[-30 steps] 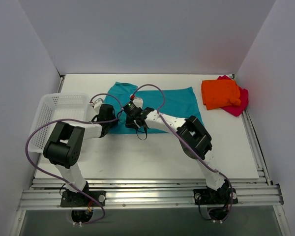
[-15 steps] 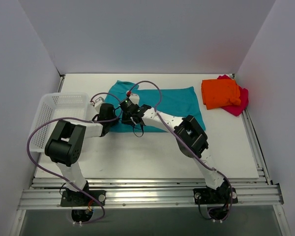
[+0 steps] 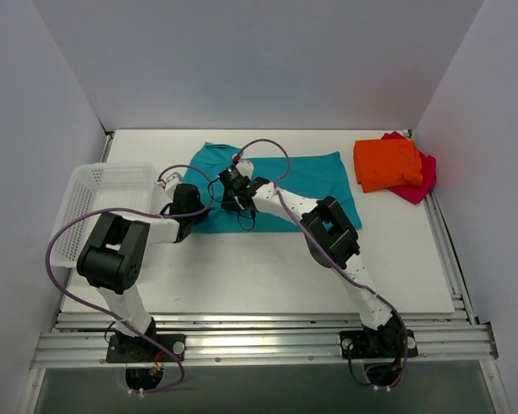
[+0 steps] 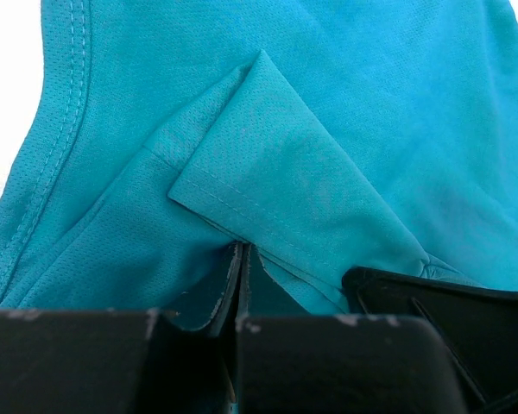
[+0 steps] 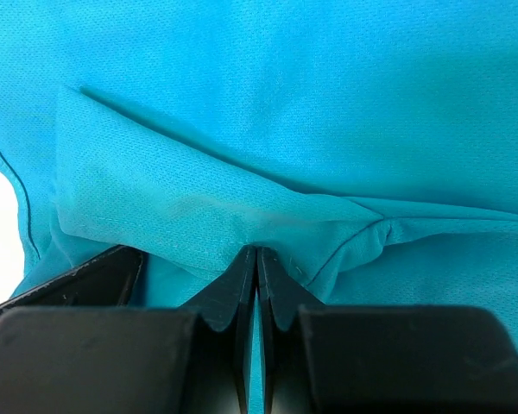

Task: Fold and stack the t-shirts
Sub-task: Fold the flattened tshirt in 1/3 of the way

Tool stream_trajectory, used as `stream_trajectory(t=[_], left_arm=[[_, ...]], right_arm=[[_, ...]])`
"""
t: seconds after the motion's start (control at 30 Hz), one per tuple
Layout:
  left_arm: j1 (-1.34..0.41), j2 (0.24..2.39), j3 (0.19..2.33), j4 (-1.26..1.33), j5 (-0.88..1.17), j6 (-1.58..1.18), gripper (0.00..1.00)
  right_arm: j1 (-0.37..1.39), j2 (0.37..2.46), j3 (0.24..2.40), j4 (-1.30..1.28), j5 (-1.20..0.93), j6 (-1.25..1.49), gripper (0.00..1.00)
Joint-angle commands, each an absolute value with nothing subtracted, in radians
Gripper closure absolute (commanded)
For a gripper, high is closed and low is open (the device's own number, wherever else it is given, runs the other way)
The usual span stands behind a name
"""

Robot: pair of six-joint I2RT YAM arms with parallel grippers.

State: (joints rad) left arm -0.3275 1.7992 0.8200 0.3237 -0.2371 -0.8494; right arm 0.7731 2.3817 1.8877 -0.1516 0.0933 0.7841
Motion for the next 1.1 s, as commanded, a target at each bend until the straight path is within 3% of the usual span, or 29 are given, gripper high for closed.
stream_trajectory(t=[0.0,0.37,0.43,0.5,0.53,1.07], left_arm=[[-0.319,1.766,0.799,0.333,-0.218,-0.838,0.98],[-0.318,1.759,0.775,0.356,-0.213,-0.831,0.98],[-0.316,1.761,0.775,0.360,-0.210,-0.831,0.98],[-0.316,1.761,0.775,0.362,-0.210,-0.830,0.98],[-0.316,1.761,0.775,0.365,-0.210,-0.831,0.98],[-0.314,1.772,0.778,0.370,-0.206,-0.830,0.98]], right_arm=[[0.773,2.414,1.936,-0.212,0.120,0.773,1.00],[0.772,2.433,2.022,-0.255,0.123,0.769,1.00],[0.782,2.399,2.014,-0.259,0.139,0.764,0.82],[0.801,2.364,1.996,-0.258,0.179,0.755,0.55],[0.805,2.356,1.988,-0.256,0.190,0.753,0.51],[0.824,2.215,1.824,-0.244,0.262,0.752,0.49]])
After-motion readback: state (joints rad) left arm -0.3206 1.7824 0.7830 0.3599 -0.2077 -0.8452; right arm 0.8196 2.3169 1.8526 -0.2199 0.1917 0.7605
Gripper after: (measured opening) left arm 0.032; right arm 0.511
